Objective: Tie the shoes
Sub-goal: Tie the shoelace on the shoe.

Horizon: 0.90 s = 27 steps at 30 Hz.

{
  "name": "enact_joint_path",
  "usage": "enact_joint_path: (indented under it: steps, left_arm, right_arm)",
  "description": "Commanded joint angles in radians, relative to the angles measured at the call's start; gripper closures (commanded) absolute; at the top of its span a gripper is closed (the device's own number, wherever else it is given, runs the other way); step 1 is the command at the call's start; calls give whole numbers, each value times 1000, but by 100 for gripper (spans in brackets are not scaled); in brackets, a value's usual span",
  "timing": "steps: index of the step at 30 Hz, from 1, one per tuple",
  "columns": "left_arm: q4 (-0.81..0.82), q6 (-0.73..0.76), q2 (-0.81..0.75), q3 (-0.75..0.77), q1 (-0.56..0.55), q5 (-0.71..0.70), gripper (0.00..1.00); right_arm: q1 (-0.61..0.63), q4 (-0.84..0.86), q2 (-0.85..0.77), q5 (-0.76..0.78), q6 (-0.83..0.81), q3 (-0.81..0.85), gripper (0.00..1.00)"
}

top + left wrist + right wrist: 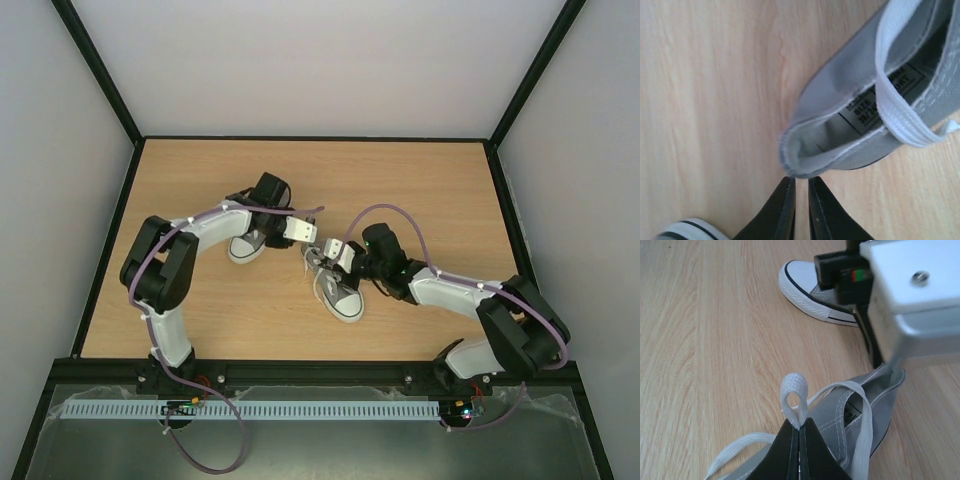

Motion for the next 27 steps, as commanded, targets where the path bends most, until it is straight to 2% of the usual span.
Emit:
enact_joint_path:
  steps: [1, 5, 9, 12, 14, 16, 18, 20, 23, 27]
  left_arm:
    - [-53, -2, 28, 57, -1, 81, 87]
    - [-87, 18, 6, 38, -4, 95, 81]
    - [-132, -103, -42, 26, -4, 121, 81]
    - [10, -433, -121, -47, -16, 73, 81]
    - [16, -641, -125, -42, -23, 92, 79]
    - [-14, -766, -106, -41, -29, 166, 65]
    - [-9, -799, -96, -75, -39, 201, 54]
    - [30, -787, -101, -123, -54, 200, 51]
    - [51, -772, -89, -138, -63, 183, 53]
    - [64, -771, -57, -113, -62, 160, 63]
  right_arm:
    - [8, -19, -39, 53, 18, -25, 99]
    - [8, -10, -43, 56, 51, -27, 99]
    - [8, 16, -49, 56, 78, -47, 99]
    - [9, 14, -37, 49, 82, -47, 99]
    - [8, 24, -29, 47, 90, -45, 99]
    - [9, 38, -26, 40, 92, -45, 99]
    - [8, 39, -22, 32, 93, -42, 99]
    - [9, 34, -22, 31, 91, -37, 99]
    - [9, 30, -27, 34, 84, -41, 99]
    - [9, 31, -26, 31, 85, -43, 99]
